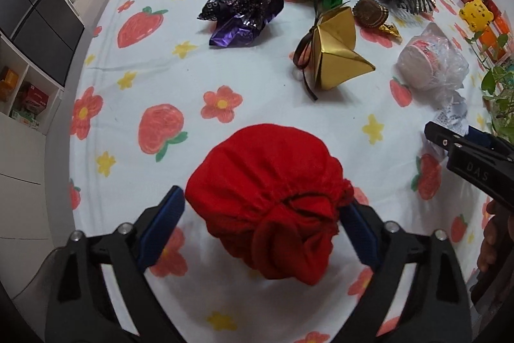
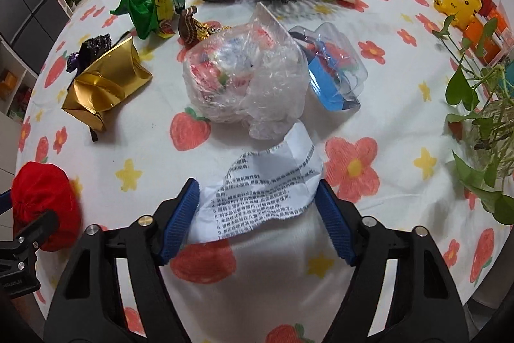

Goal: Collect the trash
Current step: 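Grasp the red cloth ball with the left tool while the right tool grasps the white receipt, then carry both items to the grey bin and open both tools to drop them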

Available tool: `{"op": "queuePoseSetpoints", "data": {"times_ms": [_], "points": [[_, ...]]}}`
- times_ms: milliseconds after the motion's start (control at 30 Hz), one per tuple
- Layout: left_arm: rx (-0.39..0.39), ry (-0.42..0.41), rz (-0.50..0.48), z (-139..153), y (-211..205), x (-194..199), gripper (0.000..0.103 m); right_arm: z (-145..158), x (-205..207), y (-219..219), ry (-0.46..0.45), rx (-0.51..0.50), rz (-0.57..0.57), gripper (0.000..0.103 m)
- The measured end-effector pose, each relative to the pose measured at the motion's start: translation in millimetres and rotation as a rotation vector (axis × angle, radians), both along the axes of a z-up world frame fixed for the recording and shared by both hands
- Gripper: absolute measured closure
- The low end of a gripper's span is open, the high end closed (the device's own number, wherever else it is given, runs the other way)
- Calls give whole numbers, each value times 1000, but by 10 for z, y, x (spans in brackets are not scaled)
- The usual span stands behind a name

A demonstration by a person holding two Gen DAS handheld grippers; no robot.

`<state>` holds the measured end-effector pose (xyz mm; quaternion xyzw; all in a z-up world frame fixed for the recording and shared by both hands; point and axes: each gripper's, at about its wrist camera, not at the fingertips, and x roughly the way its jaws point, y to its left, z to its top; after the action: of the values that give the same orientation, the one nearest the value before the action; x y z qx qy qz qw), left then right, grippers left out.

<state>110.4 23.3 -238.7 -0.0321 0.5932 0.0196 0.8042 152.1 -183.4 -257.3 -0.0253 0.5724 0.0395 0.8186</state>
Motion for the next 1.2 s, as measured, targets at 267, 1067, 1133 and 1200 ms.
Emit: {"op": "queuePoseSetpoints", "data": {"times_ms": [267, 1067, 1133, 1200], "points": [[-41, -44, -11, 51, -42, -75, 61, 129, -103, 85, -21, 17, 50, 78], [-161, -244, -524, 1497, -644, -710, 65, 1717, -1694, -347, -202, 29, -301, 79], [-178, -250, -618, 1539, -874, -801, 65, 1760, -1961, -542, -205, 8, -388, 79], [-203, -247, -703, 1576, -1139, -926, 65, 1792, -2269, -761, -204, -18, -479, 79]]}}
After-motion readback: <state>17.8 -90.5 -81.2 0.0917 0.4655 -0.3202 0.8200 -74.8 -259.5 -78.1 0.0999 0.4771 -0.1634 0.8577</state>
